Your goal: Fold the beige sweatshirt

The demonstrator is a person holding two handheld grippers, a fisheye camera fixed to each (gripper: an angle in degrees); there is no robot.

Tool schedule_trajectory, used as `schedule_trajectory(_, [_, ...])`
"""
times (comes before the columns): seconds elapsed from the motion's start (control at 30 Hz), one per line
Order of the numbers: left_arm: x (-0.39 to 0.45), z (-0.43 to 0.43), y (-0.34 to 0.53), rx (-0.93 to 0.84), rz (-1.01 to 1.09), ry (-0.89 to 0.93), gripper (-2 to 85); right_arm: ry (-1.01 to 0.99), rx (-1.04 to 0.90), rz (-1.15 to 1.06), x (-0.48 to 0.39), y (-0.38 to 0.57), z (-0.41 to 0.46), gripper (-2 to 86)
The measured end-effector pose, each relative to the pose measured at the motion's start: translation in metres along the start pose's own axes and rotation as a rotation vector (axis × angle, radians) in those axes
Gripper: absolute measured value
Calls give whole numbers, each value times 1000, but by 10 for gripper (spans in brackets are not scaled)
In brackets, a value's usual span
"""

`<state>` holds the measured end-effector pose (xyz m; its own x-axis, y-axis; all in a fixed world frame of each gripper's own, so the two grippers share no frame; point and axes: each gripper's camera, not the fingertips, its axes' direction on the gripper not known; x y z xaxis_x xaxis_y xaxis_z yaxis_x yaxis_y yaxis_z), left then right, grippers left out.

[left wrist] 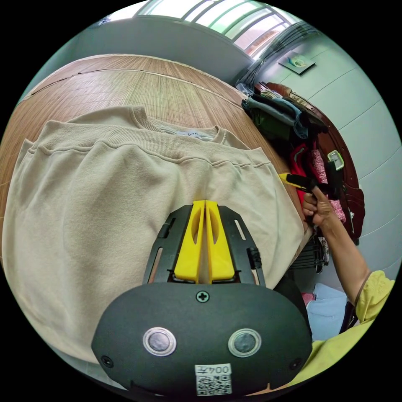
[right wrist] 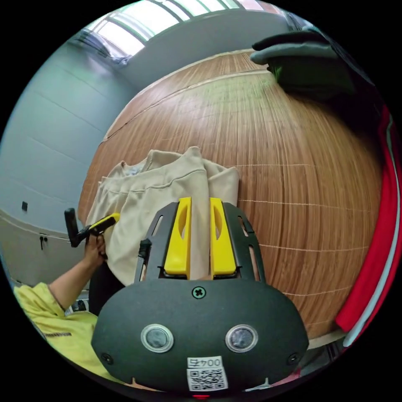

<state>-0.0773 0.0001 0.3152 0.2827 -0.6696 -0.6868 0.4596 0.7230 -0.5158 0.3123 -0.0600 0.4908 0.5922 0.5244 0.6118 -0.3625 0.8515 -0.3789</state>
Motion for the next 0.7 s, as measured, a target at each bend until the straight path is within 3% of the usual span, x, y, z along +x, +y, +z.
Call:
schedule_trajectory(0.07, [-6, -7, 5, 2, -2, 4, 10, 99, -65, -62, -25, -13, 17, 51])
schedule_trajectory(0.17, [-14, -16, 12, 4, -6, 12, 10, 255, 5, -55, -47, -19, 11, 26])
schedule_trajectory(0.3, [-22, -26, 19, 5, -9, 13, 10, 221, -39, 5, -48, -28, 23, 41])
schedule_trajectory(0.47, [-41, -42, 28, 7, -32, 49, 10, 257, 98, -46, -117, 2, -21, 101])
schedule_trajectory(0.7, [-41, -86, 45, -13, 113, 150, 10, 176, -204, -144, -199, 22, 56, 99])
